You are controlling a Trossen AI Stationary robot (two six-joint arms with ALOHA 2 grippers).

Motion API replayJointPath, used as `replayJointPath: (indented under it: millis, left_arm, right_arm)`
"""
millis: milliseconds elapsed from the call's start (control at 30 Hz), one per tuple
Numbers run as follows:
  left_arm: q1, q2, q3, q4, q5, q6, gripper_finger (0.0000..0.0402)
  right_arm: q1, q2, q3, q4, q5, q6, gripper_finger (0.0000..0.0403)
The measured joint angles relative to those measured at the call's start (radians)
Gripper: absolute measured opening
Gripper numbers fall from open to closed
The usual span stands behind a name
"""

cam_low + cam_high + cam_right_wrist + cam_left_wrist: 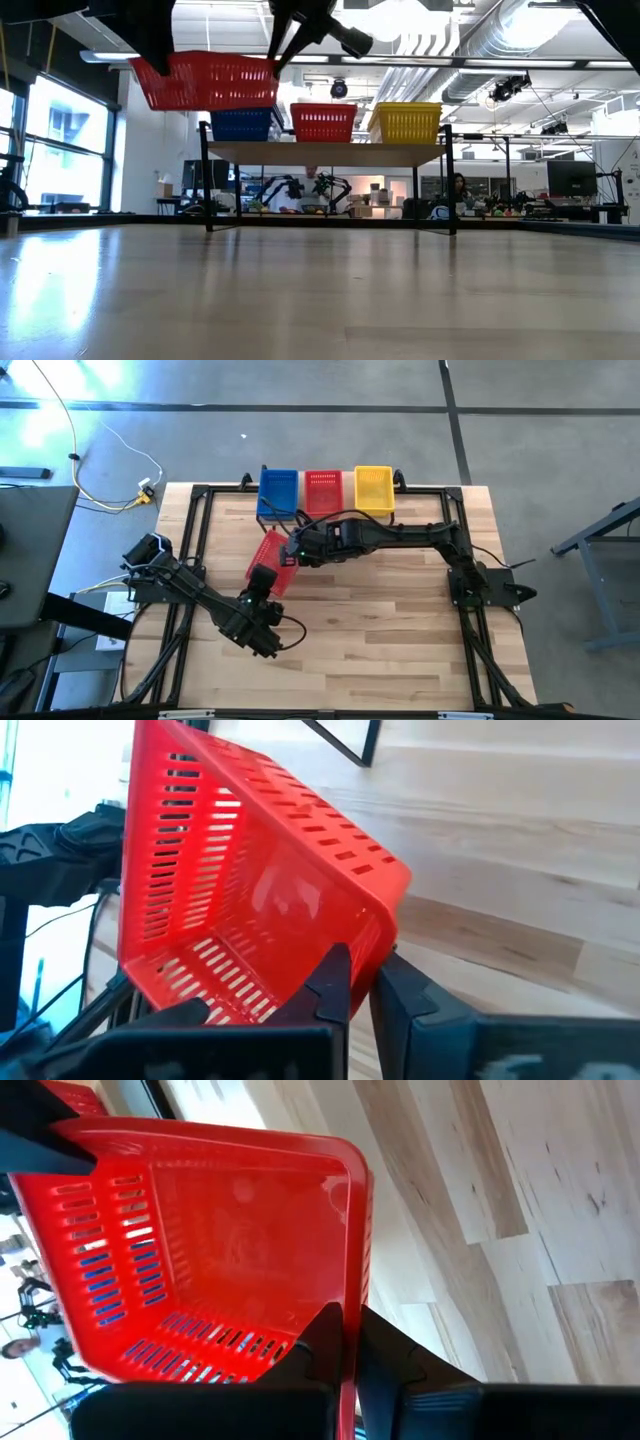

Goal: Stack baskets on shelf by color
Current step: Stack the red basket into the other red baskets on the shelf

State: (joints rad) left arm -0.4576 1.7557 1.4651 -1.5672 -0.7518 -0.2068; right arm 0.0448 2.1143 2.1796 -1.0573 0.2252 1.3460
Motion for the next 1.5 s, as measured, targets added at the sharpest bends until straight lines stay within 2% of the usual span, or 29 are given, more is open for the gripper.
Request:
replayJointPath:
  millis: [267,400,533,767,900,1167,1500]
  left_arm:
    - [0.000,0.000,0.000,0.000,0.003,0.001,0.0007]
    - [0.000,0.000,0.000,0.002,0.052,0.021,0.0014]
    - [-0.001,-0.001,0.001,0.000,0.120,0.027,0.0047]
    - [-0.001,-0.001,0.001,-0.001,0.171,-0.019,0.0121]
    - [-0.001,-0.004,0.001,-0.002,0.240,-0.051,0.0144]
    - [-0.049,-0.007,0.059,0.015,0.240,-0.059,0.0142]
    - [-0.054,-0.040,0.201,0.002,0.208,-0.025,0.0134]
  right_arm:
    - [0.000,0.000,0.000,-0.004,0.001,-0.003,0.0002]
    - [0.001,0.001,0.000,0.001,-0.001,-0.003,0.0001]
    - [0.001,0.002,-0.002,-0.003,0.008,-0.011,0.0000]
    - [0.002,0.003,-0.002,-0.006,0.010,-0.037,0.0001]
    - [0.002,0.003,-0.002,-0.060,0.011,-0.052,0.0001]
    - [0.001,0.003,-0.003,-0.200,0.045,-0.056,0.0001]
    - [0.001,-0.014,0.014,-0.249,-0.070,-0.172,0.0001]
